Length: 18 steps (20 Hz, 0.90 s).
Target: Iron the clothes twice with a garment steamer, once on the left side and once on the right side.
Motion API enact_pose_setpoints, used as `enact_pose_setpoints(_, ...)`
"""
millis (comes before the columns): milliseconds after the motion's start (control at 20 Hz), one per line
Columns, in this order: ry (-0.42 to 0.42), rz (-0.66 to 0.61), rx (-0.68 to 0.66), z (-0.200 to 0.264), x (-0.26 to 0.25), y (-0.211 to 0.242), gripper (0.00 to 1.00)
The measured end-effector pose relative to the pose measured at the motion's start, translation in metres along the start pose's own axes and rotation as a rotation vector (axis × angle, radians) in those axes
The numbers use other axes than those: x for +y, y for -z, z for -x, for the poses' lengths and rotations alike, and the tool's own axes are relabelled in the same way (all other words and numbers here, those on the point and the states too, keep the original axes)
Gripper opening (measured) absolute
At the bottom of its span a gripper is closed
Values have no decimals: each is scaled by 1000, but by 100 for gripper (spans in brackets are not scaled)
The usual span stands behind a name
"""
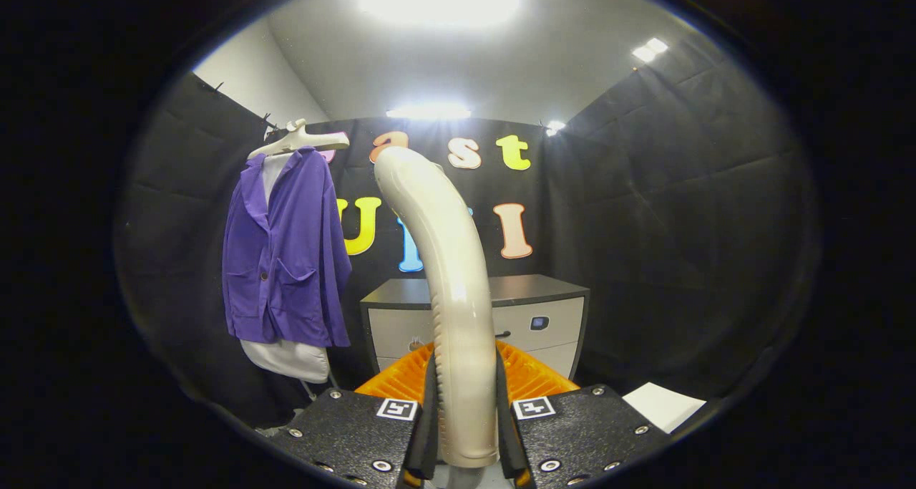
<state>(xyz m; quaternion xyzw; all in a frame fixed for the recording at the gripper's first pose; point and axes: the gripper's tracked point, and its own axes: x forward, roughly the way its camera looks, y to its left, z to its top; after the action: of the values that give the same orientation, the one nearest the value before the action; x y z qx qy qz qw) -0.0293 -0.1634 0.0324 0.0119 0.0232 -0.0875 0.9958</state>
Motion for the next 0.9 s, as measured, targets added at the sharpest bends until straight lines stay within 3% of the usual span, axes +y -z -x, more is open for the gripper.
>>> enact_pose_setpoints(900,-4,30,21,7,24,2,34)
